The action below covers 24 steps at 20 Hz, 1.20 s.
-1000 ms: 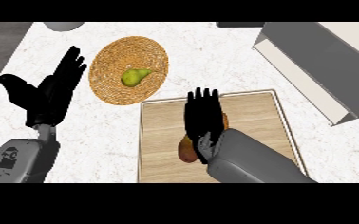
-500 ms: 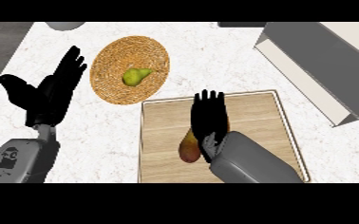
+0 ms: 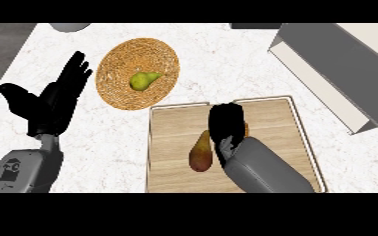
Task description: Pick the croissant from the tray and place it in the tiered shelf
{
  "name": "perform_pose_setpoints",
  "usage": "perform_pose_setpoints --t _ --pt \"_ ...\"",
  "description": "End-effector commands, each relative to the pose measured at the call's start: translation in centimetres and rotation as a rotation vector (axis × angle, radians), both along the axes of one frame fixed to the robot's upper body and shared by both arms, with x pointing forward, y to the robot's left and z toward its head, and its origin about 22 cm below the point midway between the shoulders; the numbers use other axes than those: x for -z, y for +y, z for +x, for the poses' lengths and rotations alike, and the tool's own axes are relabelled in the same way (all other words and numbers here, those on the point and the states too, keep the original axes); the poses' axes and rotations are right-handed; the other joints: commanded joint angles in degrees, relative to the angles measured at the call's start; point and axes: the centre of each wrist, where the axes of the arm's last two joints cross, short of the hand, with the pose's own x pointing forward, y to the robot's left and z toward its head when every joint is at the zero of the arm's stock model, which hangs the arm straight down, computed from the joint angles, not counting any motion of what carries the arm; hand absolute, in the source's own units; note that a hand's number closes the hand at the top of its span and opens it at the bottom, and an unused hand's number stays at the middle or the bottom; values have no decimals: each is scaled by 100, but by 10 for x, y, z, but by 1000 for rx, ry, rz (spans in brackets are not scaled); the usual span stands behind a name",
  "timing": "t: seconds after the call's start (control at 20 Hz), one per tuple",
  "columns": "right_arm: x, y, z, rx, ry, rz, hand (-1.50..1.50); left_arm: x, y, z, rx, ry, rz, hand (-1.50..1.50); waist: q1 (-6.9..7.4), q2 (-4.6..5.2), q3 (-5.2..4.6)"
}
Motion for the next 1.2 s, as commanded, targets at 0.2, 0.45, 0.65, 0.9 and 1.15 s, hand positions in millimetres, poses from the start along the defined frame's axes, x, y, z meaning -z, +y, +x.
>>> perform_pose_setpoints --t 0.2,0.45,0.65,0.9,1.15 --pt "28 -2 -14 -62 -23 -99 150 -1 17 -13 3 12 11 0 21 23 4" --pt "13 7 -18 -105 -127 -47 150 4 -7 -11 2 -5 -3 0 5 18 5" --pt "16 6 -65 -263 -96 299 150 5 16 0 -9 9 -7 0 -102 20 6" --pt "-10 0 -104 -327 -155 568 150 5 4 0 -36 11 -11 0 -138 -5 8" --pt "-50 -12 -125 -253 -310 897 150 -2 18 -2 -27 3 0 0 -150 -15 12"
